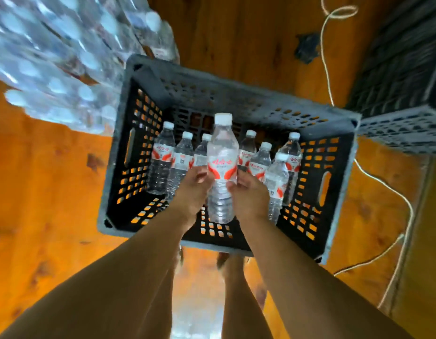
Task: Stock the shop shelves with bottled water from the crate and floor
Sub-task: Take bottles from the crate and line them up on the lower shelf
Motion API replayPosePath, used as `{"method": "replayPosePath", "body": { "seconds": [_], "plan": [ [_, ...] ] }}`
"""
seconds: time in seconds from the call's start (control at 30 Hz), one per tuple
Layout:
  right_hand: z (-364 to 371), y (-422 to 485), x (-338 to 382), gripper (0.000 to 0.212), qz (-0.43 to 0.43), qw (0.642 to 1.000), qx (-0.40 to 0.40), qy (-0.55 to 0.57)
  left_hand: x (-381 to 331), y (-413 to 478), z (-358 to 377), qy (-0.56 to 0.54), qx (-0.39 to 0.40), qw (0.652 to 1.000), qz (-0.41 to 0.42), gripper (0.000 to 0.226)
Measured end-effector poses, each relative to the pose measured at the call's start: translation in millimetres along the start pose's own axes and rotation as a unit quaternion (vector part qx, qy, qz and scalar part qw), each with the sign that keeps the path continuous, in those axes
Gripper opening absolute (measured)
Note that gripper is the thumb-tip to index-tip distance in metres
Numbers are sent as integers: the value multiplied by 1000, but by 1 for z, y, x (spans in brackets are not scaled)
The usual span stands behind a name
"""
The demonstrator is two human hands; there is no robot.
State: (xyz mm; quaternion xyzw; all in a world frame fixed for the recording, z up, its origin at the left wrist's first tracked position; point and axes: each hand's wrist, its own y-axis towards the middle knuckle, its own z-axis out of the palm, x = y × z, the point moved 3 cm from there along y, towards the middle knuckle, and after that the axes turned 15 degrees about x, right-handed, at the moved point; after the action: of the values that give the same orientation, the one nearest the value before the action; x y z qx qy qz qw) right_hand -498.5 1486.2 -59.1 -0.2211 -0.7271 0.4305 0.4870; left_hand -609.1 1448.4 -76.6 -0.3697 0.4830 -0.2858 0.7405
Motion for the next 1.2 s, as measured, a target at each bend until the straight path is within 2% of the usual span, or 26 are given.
{"method": "replayPosePath", "body": {
  "seconds": [0.13,0.2,0.3,0.43,0.57,0.63,0.77,0.9,0.97,1.07,1.2],
  "plan": [
    [3,-63,69,31,-80,996,-1,-47,-67,-66,6,-20,15,996,81,25],
    [6,-97,107,31,-130,989,-7,-63,-101,-104,7,-18,16,991,131,20],
    [13,-150,157,31,-196,978,27,-63,-150,-165,4,-8,14,980,200,10],
    [28,-229,218,32,-286,951,80,-79,-198,-257,-6,-16,-46,965,258,26],
    [65,-315,270,33,-355,914,141,-134,-224,-363,-24,-58,-117,937,324,11],
    [92,-357,290,30,-393,887,178,-166,-233,-415,-42,-77,-160,915,363,11],
    [156,-431,317,33,-429,839,260,-211,-235,-508,-85,-127,-230,872,414,11],
    [239,-490,325,26,-474,772,335,-259,-215,-585,-142,-153,-307,822,455,15],
    [286,-514,321,29,-494,743,365,-268,-199,-617,-175,-161,-341,797,472,12],
    [359,-541,307,32,-492,717,407,-279,-172,-660,-224,-175,-383,764,488,16],
    [460,-564,278,44,-465,686,475,-296,-130,-700,-303,-203,-411,744,486,15]
  ]
}}
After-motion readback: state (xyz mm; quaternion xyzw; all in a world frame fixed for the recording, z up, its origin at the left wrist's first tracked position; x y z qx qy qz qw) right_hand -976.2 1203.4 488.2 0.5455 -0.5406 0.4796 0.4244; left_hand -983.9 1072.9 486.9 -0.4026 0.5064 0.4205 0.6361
